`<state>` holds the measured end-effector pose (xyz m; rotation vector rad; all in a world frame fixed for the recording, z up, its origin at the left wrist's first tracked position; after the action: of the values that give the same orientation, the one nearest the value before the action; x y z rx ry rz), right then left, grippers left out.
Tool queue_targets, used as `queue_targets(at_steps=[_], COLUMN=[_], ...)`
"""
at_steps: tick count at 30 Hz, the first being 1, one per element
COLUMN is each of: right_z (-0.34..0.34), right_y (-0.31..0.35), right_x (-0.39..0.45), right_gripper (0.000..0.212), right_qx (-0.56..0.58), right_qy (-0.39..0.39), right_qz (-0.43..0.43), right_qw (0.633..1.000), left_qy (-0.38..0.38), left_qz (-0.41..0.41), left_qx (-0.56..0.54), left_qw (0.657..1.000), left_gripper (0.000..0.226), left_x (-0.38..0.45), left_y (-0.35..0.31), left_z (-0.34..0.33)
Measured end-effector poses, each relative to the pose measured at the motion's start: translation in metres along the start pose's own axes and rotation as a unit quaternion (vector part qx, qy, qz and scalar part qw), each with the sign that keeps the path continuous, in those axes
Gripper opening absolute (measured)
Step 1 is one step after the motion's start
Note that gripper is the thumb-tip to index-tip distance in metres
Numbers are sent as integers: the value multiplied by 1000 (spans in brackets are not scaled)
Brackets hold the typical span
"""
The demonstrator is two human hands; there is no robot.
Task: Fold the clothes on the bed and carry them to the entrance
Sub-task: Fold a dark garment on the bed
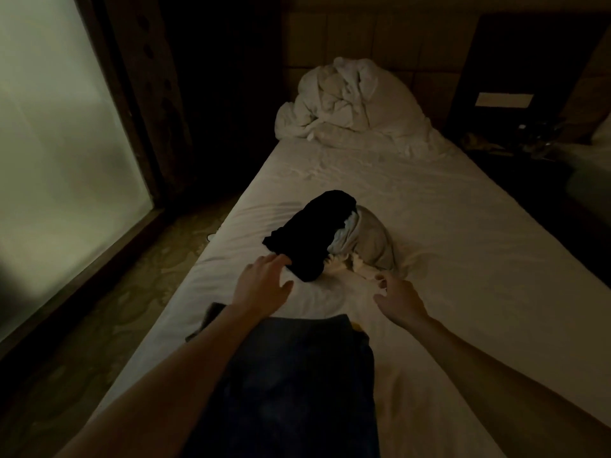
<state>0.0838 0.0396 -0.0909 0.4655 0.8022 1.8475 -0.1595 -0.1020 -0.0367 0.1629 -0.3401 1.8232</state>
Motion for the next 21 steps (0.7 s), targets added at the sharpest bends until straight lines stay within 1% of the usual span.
queue_targets(at_steps=[3,6,9,12,14,16,18,21], right_z=[18,30,31,21,11,-2,-12,-26], right_y=[-2,-7,-9,-10,-11,-12,-10,-13], right_x=[18,40,64,86,99,112,117,126], right_gripper=[45,46,46,55,56,54,47,30], right_qx=[-61,-73,-87,-105,-105,-96,-97,-119], right_qy=[-23,-31,-34,-12,-3,3,-8,-74], right_qz=[16,32,44,59,81,104,134,217], right_qw=[998,996,995,993,991,990,986,966], left_qy=[12,32,65,105,116,103,71,23], left_qz=[-34,-38,-10,33,60,74,71,76], left_qx=[34,66,89,100,103,101,107,86], left_qw=[999,997,994,989,986,987,989,993], left_gripper=[49,54,58,59,61,63,58,43], left_x=[20,39,58,76,89,103,111,120], left_y=[-28,-45,-47,-35,-27,-21,-18,-9], left_z=[-23,-49,-76,-106,-123,-138,-147,-160])
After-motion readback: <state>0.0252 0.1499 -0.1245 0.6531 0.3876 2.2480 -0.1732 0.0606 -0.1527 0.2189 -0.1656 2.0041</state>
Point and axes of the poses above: each hand's wrist, its own x-axis towards the middle knuckle, its own z-axis out of the back of the hand, y = z × x, the point moved 3 cm from there along x, towards the middle knuckle, and after that the axes turned 11 degrees about x, right-handed, at the moved point
